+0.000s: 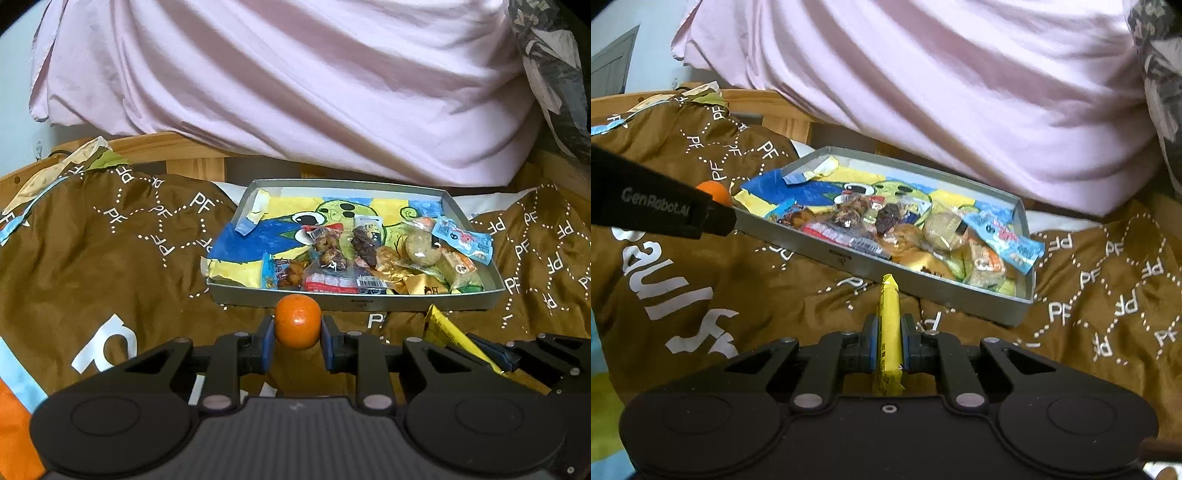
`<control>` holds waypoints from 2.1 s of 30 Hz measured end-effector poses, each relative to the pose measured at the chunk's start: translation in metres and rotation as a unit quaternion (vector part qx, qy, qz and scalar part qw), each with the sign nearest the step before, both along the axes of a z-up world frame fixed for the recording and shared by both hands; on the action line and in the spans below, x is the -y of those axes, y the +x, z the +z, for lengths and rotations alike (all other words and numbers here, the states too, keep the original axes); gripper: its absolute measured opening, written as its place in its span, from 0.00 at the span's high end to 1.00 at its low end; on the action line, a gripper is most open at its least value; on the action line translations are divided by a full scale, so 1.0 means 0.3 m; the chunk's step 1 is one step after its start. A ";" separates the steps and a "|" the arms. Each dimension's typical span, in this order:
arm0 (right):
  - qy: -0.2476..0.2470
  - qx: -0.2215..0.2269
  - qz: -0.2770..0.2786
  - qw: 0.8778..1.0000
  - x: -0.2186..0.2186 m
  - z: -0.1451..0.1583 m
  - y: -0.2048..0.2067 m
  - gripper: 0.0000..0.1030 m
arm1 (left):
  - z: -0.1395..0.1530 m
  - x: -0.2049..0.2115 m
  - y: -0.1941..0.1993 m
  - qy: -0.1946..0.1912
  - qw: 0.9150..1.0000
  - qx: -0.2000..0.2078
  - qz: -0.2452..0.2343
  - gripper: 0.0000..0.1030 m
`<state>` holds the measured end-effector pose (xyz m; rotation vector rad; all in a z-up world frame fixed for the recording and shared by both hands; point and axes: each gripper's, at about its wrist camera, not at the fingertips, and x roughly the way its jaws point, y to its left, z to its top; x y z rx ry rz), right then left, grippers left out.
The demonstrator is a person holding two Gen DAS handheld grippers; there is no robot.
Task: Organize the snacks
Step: 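Carry the orange ball and yellow bar into the tray and open both tools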
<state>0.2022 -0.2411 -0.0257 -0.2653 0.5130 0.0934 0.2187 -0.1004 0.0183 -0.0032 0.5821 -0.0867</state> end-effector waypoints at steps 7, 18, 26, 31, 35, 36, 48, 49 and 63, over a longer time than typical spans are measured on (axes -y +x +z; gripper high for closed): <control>0.013 0.092 0.020 0.995 -0.012 0.096 0.020 0.88 | 0.060 -0.020 0.075 0.001 1.000 0.004 -0.003 0.73; 0.099 0.185 0.053 0.976 -0.004 0.185 0.272 0.88 | 0.092 -0.060 0.357 0.023 1.000 0.003 0.017 0.73; 0.177 0.144 0.023 0.973 0.059 0.069 0.433 0.88 | -0.012 -0.051 0.547 0.045 0.998 -0.021 0.024 0.73; 0.217 0.118 0.010 0.969 0.094 0.028 0.474 0.88 | -0.070 -0.030 0.607 0.046 0.998 -0.027 0.021 0.73; 0.217 0.116 0.009 0.969 0.091 0.013 0.479 0.88 | -0.097 -0.018 0.617 0.039 0.999 -0.030 0.012 0.73; 0.217 0.114 0.011 0.969 0.089 0.010 0.480 0.88 | -0.099 -0.016 0.618 0.039 0.999 -0.030 0.010 0.73; 0.239 0.095 0.055 0.965 0.047 -0.049 0.523 0.87 | -0.136 -0.056 0.650 0.042 0.998 -0.042 0.015 0.72; 0.242 0.092 0.058 0.964 0.048 -0.054 0.527 0.87 | -0.139 -0.058 0.650 0.039 0.998 -0.043 0.016 0.72; 0.247 0.066 0.032 0.966 0.065 -0.085 0.553 0.80 | -0.146 -0.055 0.643 0.025 0.999 -0.043 0.022 0.72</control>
